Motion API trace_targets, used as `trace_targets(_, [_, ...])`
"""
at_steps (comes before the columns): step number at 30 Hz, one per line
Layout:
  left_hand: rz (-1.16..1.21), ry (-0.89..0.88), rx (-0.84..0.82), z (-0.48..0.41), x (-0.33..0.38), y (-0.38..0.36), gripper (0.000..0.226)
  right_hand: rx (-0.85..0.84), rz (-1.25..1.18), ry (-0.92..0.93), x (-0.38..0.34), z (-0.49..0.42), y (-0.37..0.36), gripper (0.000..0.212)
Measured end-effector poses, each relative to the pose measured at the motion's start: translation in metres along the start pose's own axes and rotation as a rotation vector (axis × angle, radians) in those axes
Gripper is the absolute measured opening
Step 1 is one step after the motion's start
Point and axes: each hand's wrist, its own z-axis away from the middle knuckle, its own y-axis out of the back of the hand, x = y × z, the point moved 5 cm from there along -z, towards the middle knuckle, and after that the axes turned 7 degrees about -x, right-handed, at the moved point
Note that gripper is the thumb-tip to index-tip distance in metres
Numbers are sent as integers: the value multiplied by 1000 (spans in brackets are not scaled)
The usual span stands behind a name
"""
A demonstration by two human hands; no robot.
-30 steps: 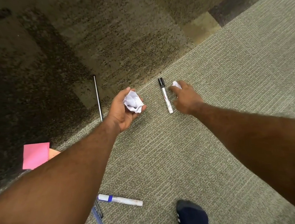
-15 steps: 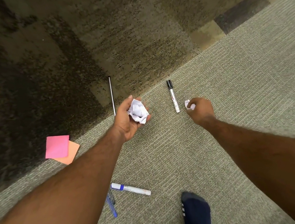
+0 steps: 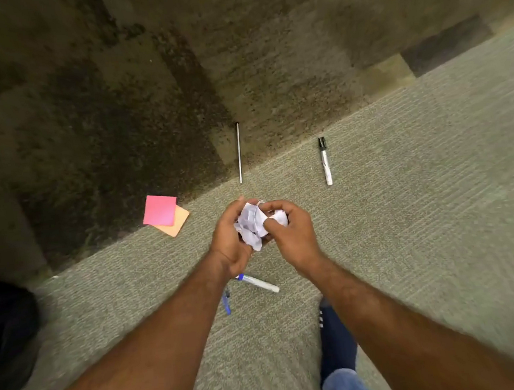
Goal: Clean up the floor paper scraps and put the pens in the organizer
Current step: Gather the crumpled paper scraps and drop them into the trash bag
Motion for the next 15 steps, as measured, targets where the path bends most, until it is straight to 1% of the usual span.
trace_targets(2, [34, -8, 21, 20, 5, 7, 36, 3, 3, 10, -6, 13, -29, 24])
trace_targets(4, [57, -24, 21, 40, 12, 13, 34, 7, 56, 39, -13, 22, -58, 24])
trace_targets(6, [82, -56, 29, 60, 22, 21, 32, 57, 172, 91, -23, 29, -85, 24])
trace_targets(8, [109, -108, 50, 79, 34, 31, 30, 106, 293, 157, -33, 39, -113, 31])
trace_targets(12, [164, -249, 103, 116, 63, 62, 31, 24, 309, 271, -47, 58, -174, 49])
trace_targets(15, [154, -323, 193, 149, 85, 97, 47, -76, 311, 252, -46, 69, -224, 50])
